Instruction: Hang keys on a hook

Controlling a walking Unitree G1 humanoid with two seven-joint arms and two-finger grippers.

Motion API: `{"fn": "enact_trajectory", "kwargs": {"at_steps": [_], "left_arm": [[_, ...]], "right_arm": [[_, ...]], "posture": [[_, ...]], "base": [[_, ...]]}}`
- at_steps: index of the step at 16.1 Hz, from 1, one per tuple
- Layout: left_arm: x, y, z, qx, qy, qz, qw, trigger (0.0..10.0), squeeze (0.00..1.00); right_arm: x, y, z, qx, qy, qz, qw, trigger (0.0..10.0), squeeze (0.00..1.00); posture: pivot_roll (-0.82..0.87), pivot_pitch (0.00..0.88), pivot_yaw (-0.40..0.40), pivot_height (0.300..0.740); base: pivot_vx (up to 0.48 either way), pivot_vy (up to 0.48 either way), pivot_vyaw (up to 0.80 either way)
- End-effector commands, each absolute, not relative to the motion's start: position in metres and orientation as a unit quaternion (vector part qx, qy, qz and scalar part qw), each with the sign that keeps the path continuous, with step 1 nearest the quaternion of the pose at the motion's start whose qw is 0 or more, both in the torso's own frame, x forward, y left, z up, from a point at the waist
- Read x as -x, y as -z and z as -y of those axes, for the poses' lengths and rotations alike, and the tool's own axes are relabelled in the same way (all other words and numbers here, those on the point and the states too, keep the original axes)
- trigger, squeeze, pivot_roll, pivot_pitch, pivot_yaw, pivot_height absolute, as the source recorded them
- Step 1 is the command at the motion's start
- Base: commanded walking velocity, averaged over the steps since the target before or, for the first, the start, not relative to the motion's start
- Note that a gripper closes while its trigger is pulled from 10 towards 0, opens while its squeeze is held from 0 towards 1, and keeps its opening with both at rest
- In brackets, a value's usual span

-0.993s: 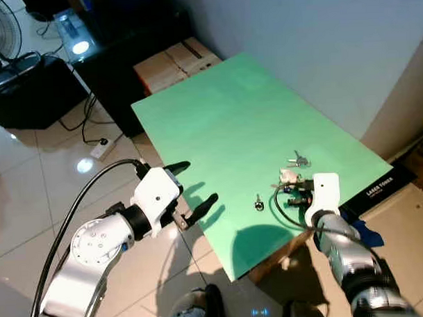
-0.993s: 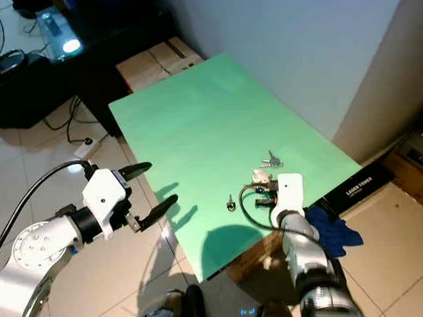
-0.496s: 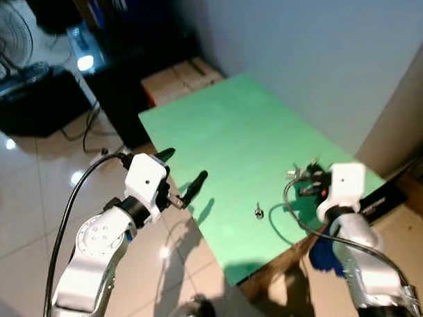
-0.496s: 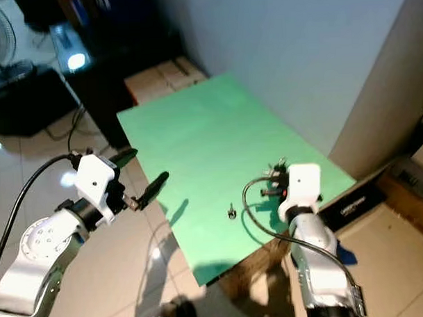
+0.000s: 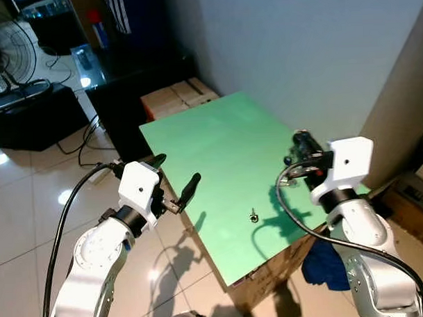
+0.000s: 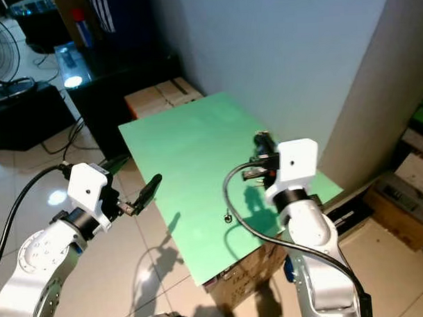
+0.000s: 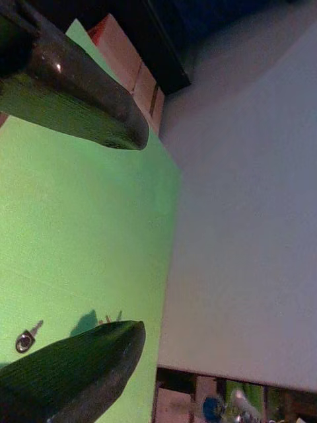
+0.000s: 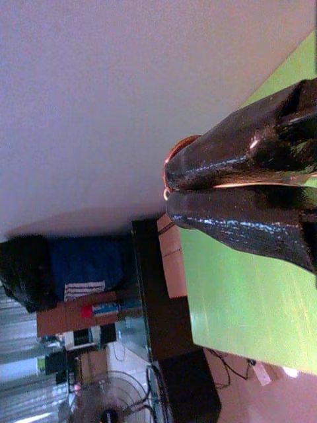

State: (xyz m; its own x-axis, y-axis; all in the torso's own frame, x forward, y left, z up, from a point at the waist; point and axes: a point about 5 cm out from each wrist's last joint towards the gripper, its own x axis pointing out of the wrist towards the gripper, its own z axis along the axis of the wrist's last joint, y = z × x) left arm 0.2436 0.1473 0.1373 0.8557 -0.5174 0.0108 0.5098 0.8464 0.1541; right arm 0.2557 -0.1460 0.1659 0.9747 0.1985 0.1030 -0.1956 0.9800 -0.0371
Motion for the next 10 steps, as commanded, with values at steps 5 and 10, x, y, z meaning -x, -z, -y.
{"fn": "enact_trajectory", "kwargs": {"at_steps": [5,10], "left_arm": [[-0.241,-0.140,-0.144,-0.082,0.256,0.042,0.962,10.0,0.19],[-0.235,-0.141,-0.149,-0.085,0.241,0.048,0.966,10.0,0.19]], "right_arm": [[-0.257,-0.185,0.137,0.053,-0.136,0.078,0.986,10.0,0.00],[-0.254,-0.176,0.120,0.048,-0.188,0.054,0.979,10.0,0.00]], "posture": [[-0.05,0.000,0.058,0.740],[-0.03,0.000,0.041,0.740]], "base": [[0.000,0.000,0.16],[0.000,0.000,0.80]]}}
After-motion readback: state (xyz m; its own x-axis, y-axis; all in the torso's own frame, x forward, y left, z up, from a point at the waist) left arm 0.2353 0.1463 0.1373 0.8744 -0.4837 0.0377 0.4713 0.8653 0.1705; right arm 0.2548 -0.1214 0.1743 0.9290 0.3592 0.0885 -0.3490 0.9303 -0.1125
